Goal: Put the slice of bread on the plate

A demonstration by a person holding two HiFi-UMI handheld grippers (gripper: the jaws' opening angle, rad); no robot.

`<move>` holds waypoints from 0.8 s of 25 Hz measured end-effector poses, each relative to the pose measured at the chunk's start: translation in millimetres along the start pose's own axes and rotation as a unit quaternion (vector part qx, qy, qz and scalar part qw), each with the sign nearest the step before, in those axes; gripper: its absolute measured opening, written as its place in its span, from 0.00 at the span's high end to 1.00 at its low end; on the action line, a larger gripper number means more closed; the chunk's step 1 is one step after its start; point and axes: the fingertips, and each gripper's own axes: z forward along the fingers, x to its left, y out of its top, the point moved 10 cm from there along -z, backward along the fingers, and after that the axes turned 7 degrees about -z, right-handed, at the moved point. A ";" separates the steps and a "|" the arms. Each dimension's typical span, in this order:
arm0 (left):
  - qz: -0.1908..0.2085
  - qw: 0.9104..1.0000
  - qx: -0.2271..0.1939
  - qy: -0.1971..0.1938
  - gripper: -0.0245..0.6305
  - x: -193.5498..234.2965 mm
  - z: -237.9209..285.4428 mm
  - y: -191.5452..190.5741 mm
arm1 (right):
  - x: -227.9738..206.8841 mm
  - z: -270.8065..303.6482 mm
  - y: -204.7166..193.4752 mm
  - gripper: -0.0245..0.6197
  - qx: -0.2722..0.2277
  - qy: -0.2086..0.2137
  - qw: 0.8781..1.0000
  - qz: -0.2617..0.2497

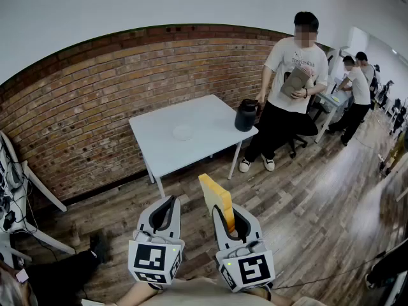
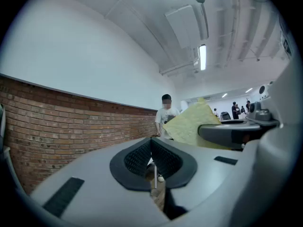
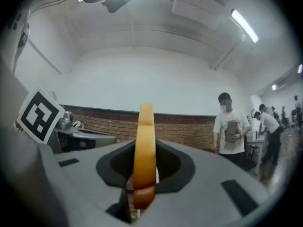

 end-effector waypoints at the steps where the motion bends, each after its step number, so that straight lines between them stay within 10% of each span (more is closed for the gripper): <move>1: 0.000 1.000 0.000 0.000 0.95 0.3 0.3 -0.9 | 0.1 -0.2 -1.2 0.82 -0.001 -0.004 1.000 0.003; 20: 0.005 0.999 -0.032 0.004 0.95 18.9 27.5 -7.3 | -34.3 13.0 -28.1 0.82 -0.024 -0.011 1.000 -0.007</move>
